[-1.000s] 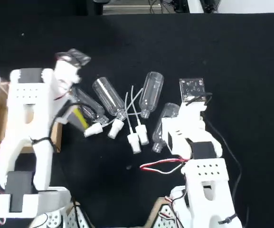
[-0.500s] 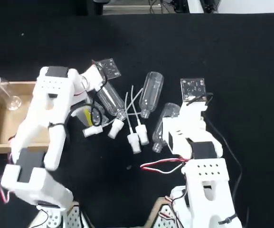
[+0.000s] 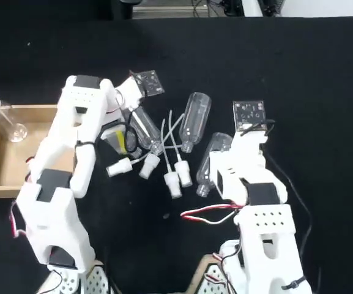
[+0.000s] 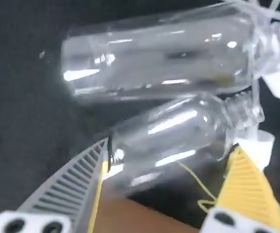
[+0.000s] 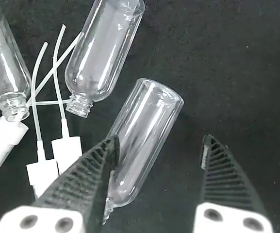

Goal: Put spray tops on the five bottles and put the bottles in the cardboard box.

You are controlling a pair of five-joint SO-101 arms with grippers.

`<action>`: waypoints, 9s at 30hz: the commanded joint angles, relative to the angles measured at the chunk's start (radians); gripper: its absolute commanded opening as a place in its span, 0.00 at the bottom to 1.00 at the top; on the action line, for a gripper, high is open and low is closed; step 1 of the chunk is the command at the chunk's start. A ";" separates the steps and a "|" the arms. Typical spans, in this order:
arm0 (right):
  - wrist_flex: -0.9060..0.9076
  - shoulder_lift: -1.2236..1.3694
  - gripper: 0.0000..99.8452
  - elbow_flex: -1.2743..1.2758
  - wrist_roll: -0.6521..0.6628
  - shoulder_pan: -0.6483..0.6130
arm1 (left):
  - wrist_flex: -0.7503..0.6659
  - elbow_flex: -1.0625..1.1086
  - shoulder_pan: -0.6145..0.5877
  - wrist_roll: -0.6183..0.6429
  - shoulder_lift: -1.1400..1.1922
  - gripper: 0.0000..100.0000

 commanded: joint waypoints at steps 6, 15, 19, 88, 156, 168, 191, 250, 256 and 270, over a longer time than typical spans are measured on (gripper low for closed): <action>-0.020 -0.015 0.24 -0.016 0.002 0.015 | -0.003 -0.024 0.035 -0.018 0.049 0.35; -0.018 -0.015 0.24 -0.016 0.002 0.015 | 0.092 -0.104 -0.033 -0.037 0.058 0.35; -0.021 -0.015 0.24 -0.016 0.002 0.015 | 0.137 -0.127 -0.038 -0.064 0.060 0.35; 0.388 -0.005 0.24 -0.288 0.491 -0.178 | 0.281 0.513 -0.076 0.690 -1.011 0.08; 0.374 -0.010 0.24 -0.220 0.677 0.667 | -0.041 0.980 0.450 0.588 -0.730 0.20; 0.374 -0.012 0.24 -0.220 0.677 0.667 | -0.235 1.156 0.358 0.643 -0.792 0.29; 0.373 -0.012 0.24 -0.220 0.677 0.667 | -0.279 1.144 0.300 0.798 -0.796 0.29; 0.611 -0.005 0.24 -0.415 0.591 0.256 | -0.043 1.133 0.343 0.680 -1.086 0.03; 0.652 0.015 0.24 -0.426 0.592 0.144 | -0.077 1.265 0.331 0.678 -1.310 0.03; 0.641 0.407 0.24 -0.651 0.562 -0.120 | -0.046 1.369 0.205 0.773 -1.602 0.03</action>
